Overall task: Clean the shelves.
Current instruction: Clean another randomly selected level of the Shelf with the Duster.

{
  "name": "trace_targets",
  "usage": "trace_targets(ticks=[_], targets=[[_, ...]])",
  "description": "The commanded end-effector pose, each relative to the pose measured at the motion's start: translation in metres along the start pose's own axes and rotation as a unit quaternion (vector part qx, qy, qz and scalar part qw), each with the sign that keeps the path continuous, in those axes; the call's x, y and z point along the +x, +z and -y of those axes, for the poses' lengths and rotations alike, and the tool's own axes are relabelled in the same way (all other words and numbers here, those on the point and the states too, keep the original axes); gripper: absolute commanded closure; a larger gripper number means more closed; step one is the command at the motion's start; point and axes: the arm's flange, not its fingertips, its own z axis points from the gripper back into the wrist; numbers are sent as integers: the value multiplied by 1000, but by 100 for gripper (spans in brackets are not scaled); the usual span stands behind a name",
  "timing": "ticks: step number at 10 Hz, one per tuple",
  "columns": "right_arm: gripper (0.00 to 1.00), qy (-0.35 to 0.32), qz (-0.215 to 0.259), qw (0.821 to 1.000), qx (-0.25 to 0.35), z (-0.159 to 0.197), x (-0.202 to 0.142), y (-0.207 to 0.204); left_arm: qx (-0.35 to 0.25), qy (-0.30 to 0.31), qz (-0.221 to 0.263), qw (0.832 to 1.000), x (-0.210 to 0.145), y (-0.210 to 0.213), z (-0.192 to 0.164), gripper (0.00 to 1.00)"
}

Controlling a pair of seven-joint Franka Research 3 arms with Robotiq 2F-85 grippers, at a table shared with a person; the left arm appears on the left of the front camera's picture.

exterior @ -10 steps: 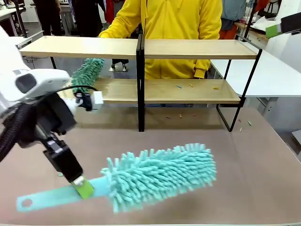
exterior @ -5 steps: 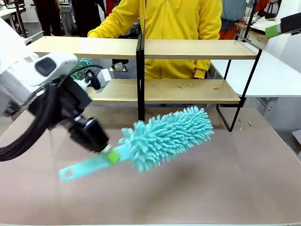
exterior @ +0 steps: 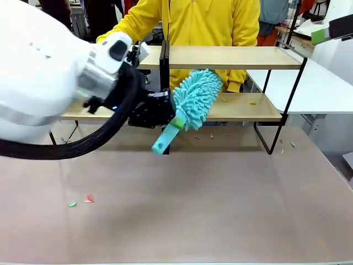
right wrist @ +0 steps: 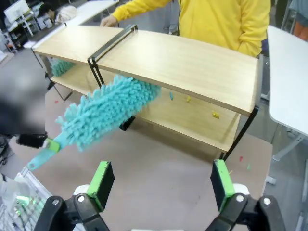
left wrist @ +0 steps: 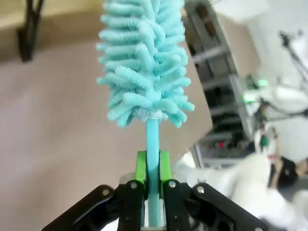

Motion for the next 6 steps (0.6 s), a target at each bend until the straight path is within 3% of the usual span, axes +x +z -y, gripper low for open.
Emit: trace_targets(ticks=[1,6], targets=[[0,7,1,1000,1,2,0,1,38,25,3,999,34,-35,13,88],[0,7,1,1000,1,2,0,1,105,108,59,987,76,-93,11,88]])
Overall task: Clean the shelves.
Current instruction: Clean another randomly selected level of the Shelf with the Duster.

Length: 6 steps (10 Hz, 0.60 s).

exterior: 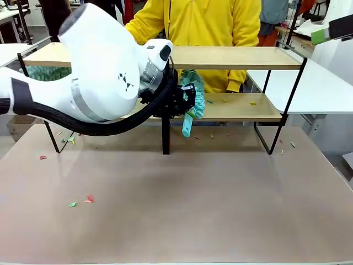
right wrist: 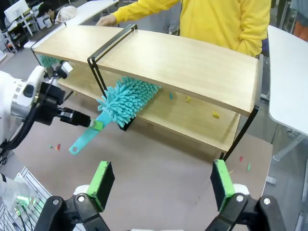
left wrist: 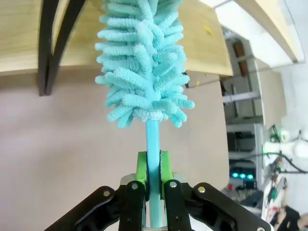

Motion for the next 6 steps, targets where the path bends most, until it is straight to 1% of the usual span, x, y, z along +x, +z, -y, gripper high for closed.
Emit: trace_targets(ticks=[1,3,4,5,6], targets=[[0,8,1,1000,1,2,0,0,25,25,15,999,9,-18,23,88],[0,8,1,1000,1,2,0,0,41,26,11,999,7,-32,28,88],[0,8,1,1000,1,2,0,0,40,25,5,999,2,-39,32,88],[0,8,1,1000,1,2,0,0,34,19,-16,999,0,-42,37,88],[0,8,1,1000,1,2,0,0,31,14,-15,999,2,-47,41,88]])
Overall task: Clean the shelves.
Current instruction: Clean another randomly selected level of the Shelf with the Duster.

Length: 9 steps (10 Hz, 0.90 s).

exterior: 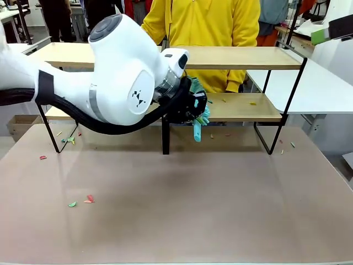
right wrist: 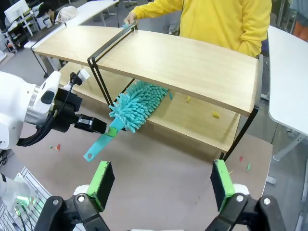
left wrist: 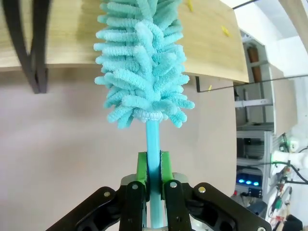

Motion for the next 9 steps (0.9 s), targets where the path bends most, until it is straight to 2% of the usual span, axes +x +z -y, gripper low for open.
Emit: trace_targets(ticks=[1,4,7,9], targets=[[0,8,1,1000,1,2,0,1,-6,-1,-9,1000,10,-14,23,88],[0,8,1,1000,1,2,0,1,-9,-46,-50,998,13,-37,43,88],[0,8,1,1000,1,2,0,1,-37,-103,-74,991,11,-56,75,88],[0,8,1,1000,1,2,0,1,-25,-144,-96,985,14,-71,92,88]])
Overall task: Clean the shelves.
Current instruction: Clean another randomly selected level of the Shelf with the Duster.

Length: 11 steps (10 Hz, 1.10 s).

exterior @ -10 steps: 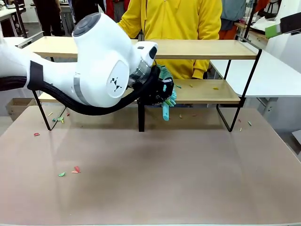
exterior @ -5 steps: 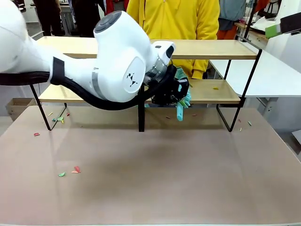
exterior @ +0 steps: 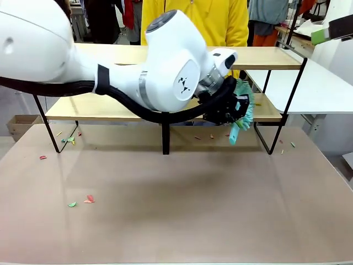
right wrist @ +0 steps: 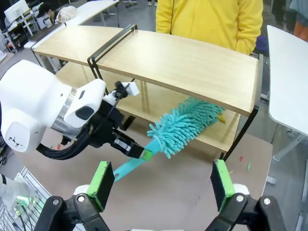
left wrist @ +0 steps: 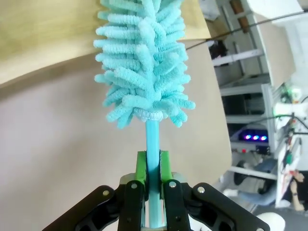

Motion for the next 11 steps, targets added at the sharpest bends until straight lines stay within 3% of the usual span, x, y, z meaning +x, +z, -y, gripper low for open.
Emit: trace_targets(ticks=[1,3,6,9,11], targets=[[0,8,1,1000,1,2,0,0,10,-51,-35,998,17,-9,10,88],[0,8,1,1000,1,2,0,0,5,-132,-103,986,10,-2,12,88],[0,8,1,1000,1,2,0,0,-8,-212,-158,964,-11,31,-2,88],[0,8,1,1000,1,2,0,0,13,-196,-123,973,-50,78,-28,88],[0,8,1,1000,1,2,0,0,7,-225,-150,963,-77,98,-38,88]])
